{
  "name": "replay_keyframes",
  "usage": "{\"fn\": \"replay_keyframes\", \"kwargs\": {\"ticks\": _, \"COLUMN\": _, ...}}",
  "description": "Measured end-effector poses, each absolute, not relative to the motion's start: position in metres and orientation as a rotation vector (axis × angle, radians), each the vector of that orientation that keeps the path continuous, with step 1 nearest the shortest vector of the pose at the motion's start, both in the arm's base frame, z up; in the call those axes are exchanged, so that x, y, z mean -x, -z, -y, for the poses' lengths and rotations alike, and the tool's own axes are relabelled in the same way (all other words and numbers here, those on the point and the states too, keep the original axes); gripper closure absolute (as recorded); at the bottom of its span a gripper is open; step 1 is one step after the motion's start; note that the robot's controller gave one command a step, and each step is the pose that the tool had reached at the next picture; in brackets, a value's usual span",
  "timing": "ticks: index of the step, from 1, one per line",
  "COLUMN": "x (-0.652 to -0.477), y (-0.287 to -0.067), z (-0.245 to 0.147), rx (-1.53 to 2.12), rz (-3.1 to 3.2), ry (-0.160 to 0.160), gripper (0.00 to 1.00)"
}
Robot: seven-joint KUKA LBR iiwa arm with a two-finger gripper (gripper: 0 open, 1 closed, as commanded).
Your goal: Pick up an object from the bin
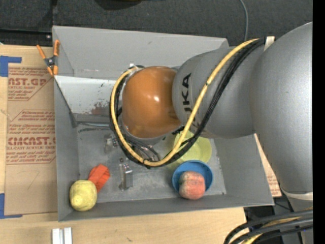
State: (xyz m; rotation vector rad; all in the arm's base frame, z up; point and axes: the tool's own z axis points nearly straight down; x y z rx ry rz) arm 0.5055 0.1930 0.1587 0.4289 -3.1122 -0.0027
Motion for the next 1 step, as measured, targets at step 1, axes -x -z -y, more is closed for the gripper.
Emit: {"fn": "replay_keyframes", "kwargs": {"ticks": 1, "x": -0.5085, "y": -0.1604, "z": -0.2235, "rx": -0.96, "rz": 2.996, "ry": 0.005, "gripper": 0.0}}
